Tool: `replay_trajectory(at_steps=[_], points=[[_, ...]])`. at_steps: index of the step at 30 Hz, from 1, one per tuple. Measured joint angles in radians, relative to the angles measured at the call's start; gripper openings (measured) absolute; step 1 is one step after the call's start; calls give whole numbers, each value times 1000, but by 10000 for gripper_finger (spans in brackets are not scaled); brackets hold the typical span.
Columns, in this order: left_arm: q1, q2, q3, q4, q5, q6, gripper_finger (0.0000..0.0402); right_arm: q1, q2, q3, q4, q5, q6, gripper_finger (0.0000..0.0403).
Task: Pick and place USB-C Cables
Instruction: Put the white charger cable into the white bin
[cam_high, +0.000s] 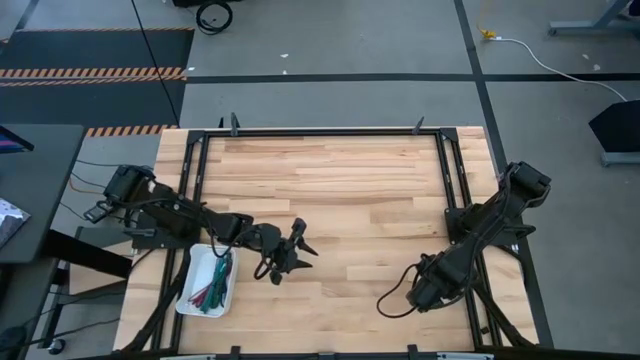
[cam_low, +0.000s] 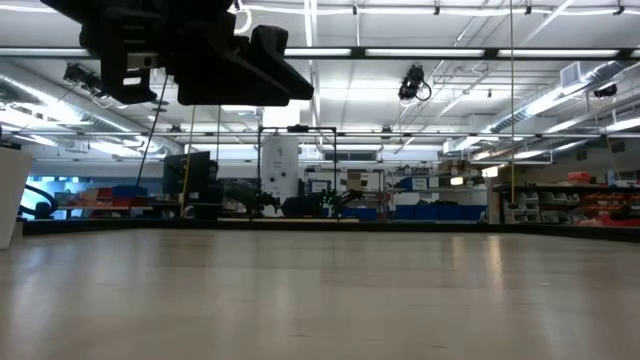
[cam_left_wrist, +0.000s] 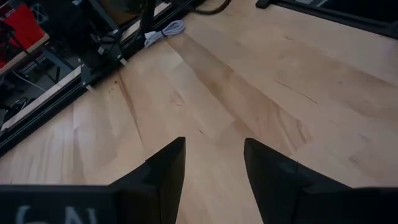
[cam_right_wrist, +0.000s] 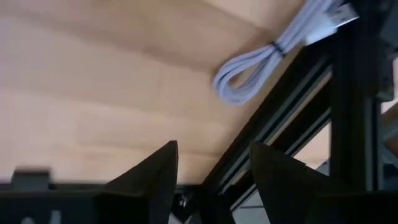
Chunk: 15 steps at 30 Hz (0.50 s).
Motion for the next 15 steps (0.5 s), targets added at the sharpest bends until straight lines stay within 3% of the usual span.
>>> replay_trajectory(at_steps=[15], points=[[-2,0,-4,-1,0,-84,172,0,1,-153,52,10,177,204]])
